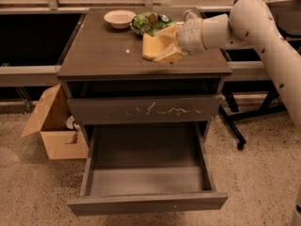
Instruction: Pick sponge from middle drawer and place on counter
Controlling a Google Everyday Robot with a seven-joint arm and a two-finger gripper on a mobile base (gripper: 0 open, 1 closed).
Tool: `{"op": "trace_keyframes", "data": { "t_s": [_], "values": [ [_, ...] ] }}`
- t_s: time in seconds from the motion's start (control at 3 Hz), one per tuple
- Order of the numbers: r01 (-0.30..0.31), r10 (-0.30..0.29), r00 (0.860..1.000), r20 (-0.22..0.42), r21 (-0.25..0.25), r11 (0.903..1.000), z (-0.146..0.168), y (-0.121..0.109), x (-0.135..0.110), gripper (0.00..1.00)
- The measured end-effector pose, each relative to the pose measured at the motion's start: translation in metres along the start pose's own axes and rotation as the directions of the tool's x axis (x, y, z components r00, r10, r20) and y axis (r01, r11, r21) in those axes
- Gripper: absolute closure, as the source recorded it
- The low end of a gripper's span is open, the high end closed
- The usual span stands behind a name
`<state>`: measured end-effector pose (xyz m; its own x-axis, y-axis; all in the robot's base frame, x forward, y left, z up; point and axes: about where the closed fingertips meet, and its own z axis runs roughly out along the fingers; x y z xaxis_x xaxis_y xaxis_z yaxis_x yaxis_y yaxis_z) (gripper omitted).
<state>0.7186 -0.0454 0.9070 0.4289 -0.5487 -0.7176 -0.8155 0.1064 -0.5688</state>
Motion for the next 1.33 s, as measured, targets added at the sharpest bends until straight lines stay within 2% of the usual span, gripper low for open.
{"op": "trace_keyframes", "data": {
  "t_s": [0.33,0.67,1.33],
  "values": [
    [-0.093,0.093,0.996,0.003,0.048,0.9945,-0.001,-0.015,0.023,0.82],
    [-0.172,0.172,0.985,0.001,0.072,0.9824,-0.002,-0.027,0.043,0.57],
    [-0.271,0.274,0.962,-0.016,0.083,0.9589,-0.004,-0.036,0.073,0.12]
  ]
}}
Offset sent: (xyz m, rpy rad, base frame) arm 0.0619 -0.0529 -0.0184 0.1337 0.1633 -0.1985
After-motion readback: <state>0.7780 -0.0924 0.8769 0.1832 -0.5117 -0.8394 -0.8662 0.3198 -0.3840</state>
